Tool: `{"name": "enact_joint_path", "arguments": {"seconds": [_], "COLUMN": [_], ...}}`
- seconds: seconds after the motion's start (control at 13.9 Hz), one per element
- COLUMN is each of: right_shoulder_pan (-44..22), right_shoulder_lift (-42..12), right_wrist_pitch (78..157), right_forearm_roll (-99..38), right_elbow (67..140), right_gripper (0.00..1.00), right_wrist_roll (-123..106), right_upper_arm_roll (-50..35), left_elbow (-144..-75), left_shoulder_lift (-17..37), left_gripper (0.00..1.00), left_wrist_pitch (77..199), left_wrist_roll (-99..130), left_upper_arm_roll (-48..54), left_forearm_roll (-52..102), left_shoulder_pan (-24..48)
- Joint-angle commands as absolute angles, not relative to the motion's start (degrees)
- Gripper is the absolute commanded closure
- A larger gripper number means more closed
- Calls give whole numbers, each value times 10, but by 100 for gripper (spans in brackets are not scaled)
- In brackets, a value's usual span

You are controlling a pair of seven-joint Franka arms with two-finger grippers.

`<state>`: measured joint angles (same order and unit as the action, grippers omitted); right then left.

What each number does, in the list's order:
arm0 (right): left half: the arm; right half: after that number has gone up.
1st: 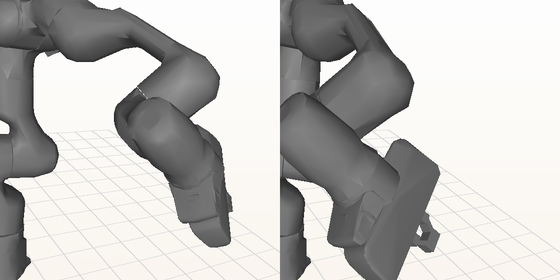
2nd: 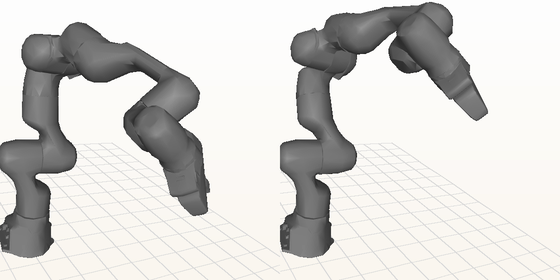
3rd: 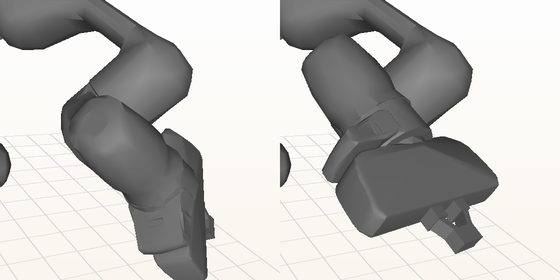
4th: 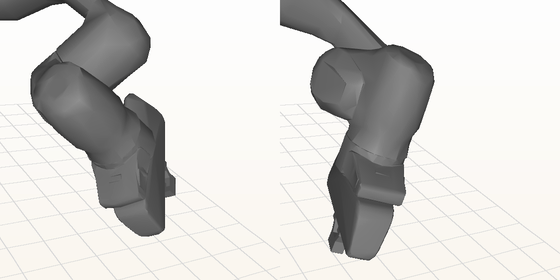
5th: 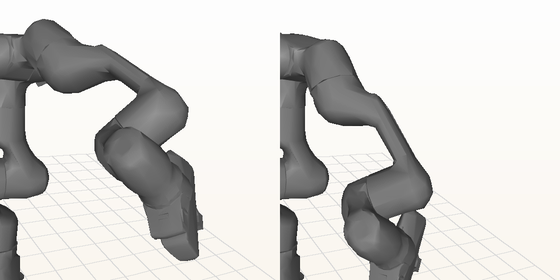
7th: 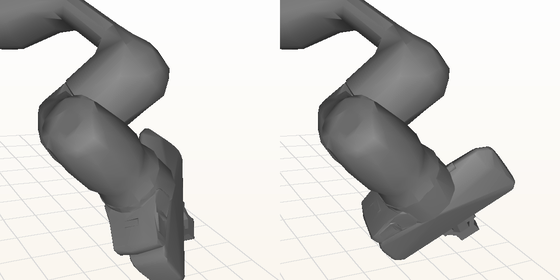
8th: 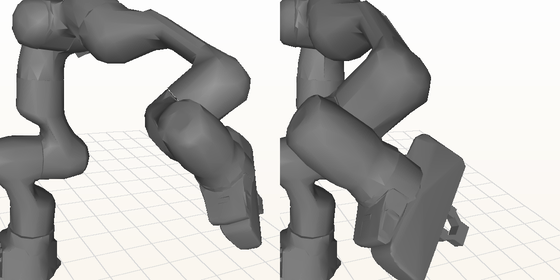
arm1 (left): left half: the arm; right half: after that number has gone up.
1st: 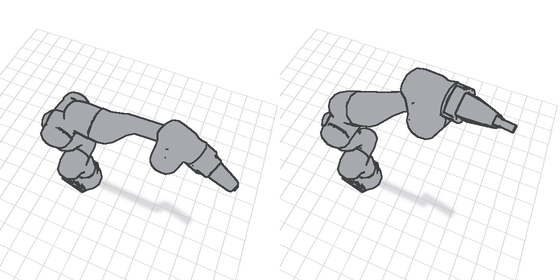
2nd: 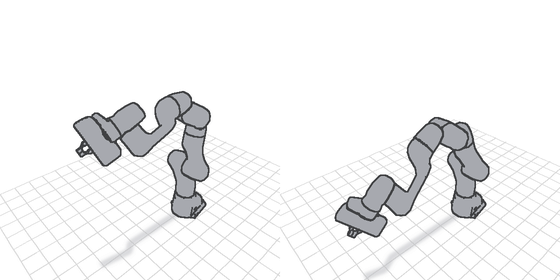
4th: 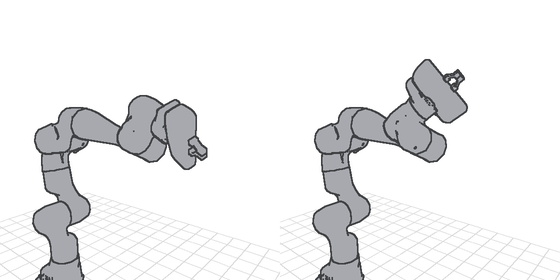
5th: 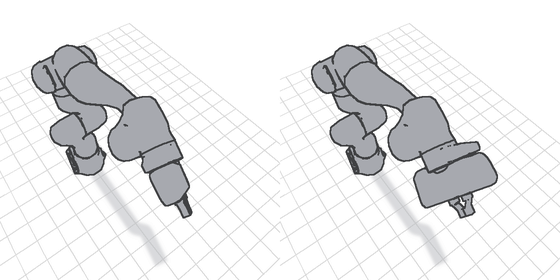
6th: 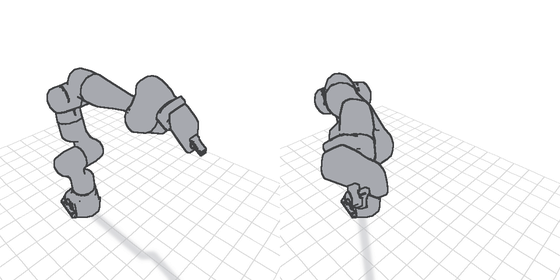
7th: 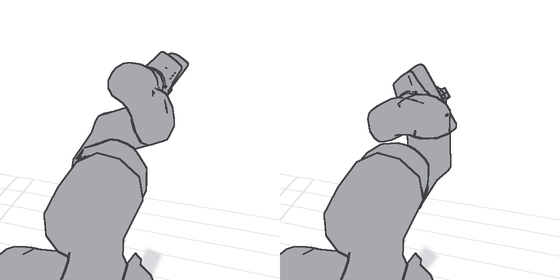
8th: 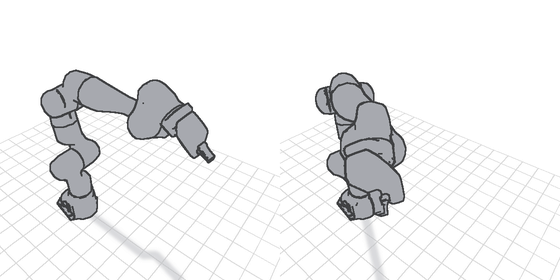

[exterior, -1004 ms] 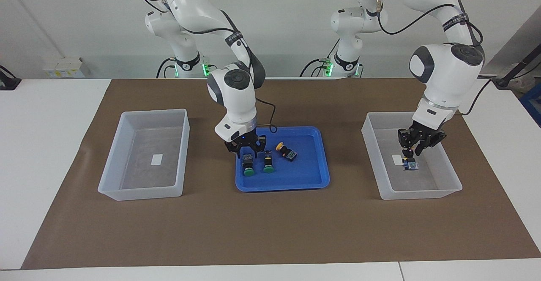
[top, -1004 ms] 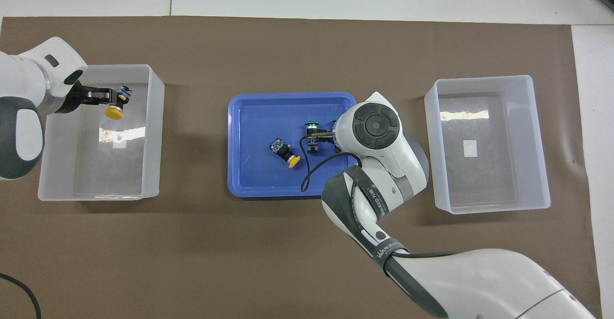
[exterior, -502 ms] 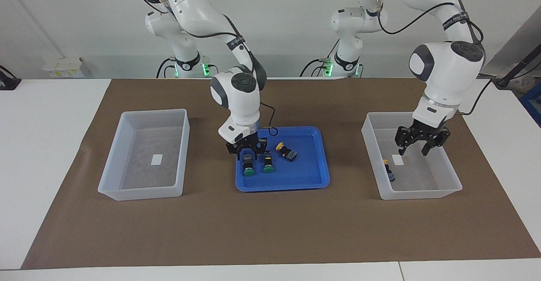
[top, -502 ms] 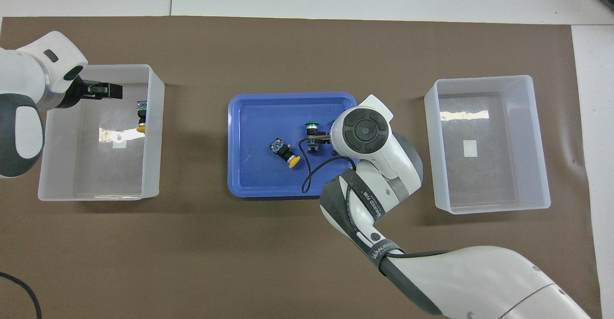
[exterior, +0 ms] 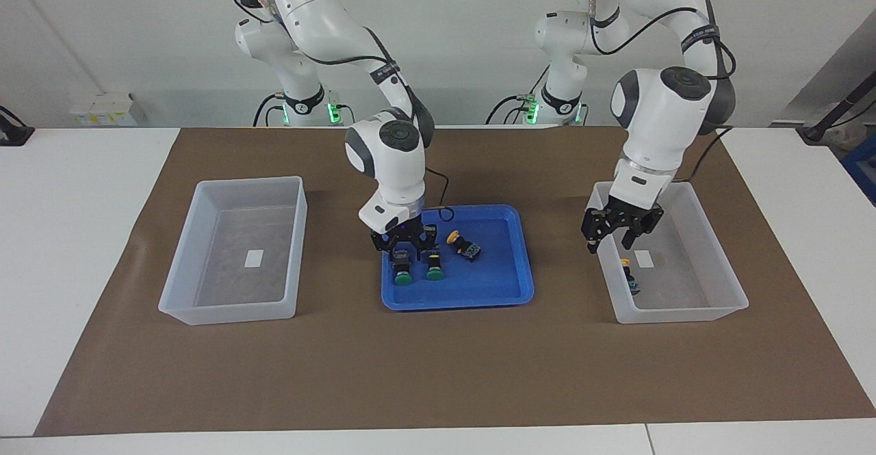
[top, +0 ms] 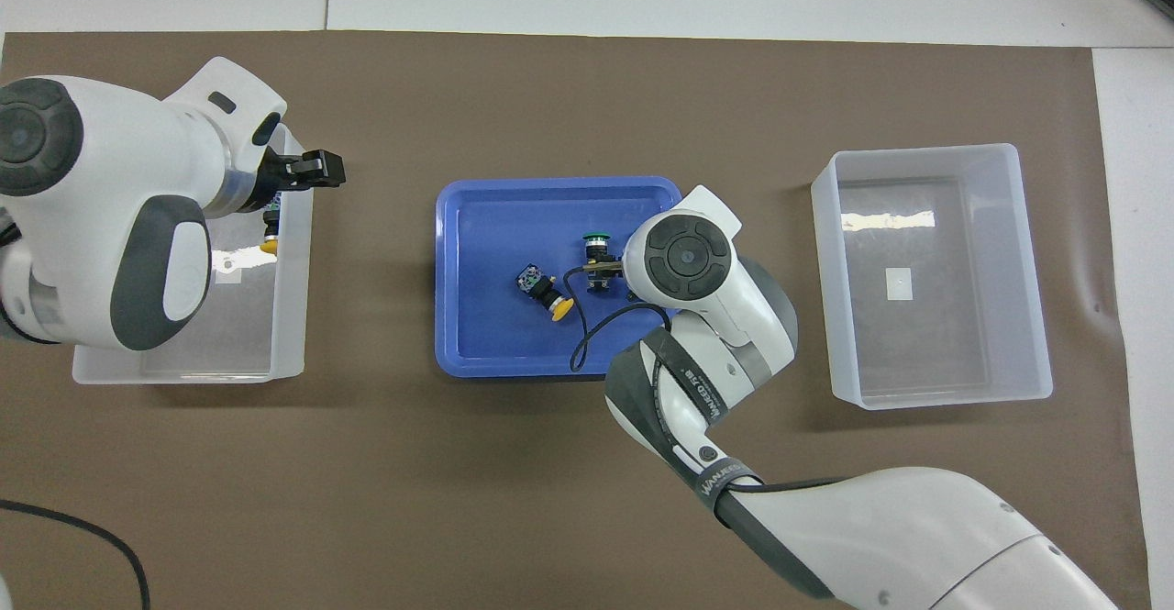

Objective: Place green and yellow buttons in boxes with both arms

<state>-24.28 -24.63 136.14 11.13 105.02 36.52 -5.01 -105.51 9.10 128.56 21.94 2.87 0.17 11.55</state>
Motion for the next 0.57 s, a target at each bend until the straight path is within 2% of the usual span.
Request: {"name": "enact_joint_path", "arguments": {"seconds": [0.0, 0.07, 0.14, 0.22, 0.36, 0.43, 0.5], "right_shoulder_pan": [-242, -242, -242, -241, -242, -242, -240], "right_shoulder_lift": [-250, -250, -250, -250, -250, -245, -237], "right_wrist_pitch": [1375, 1375, 1379, 1385, 1385, 1383, 1377], "right_forearm_roll": [131, 131, 131, 131, 131, 131, 131], "right_elbow": [1052, 1055, 1056, 1058, 1060, 1060, 1059], "right_gripper": [38, 38, 42, 57, 95, 100, 100], "right_wrist_roll": [388, 388, 388, 388, 415, 426, 427], "right_upper_arm_roll": [-52, -52, -52, -52, -52, -52, -52], "left_elbow": [-1066, -1079, -1098, -1115, -1136, -1142, -1144], "left_shoulder_lift": [89, 85, 81, 75, 70, 71, 76], "left_gripper": [23, 23, 23, 23, 23, 23, 23], "left_wrist_pitch": [1293, 1312, 1337, 1363, 1396, 1405, 1411], "left_wrist_roll": [296, 331, 366, 398, 452, 471, 492], "left_upper_arm_roll": [21, 21, 21, 21, 21, 22, 22], "left_forearm_roll": [5, 5, 5, 5, 5, 5, 5], "left_shoulder_pan": [148, 157, 165, 175, 189, 194, 203]}}
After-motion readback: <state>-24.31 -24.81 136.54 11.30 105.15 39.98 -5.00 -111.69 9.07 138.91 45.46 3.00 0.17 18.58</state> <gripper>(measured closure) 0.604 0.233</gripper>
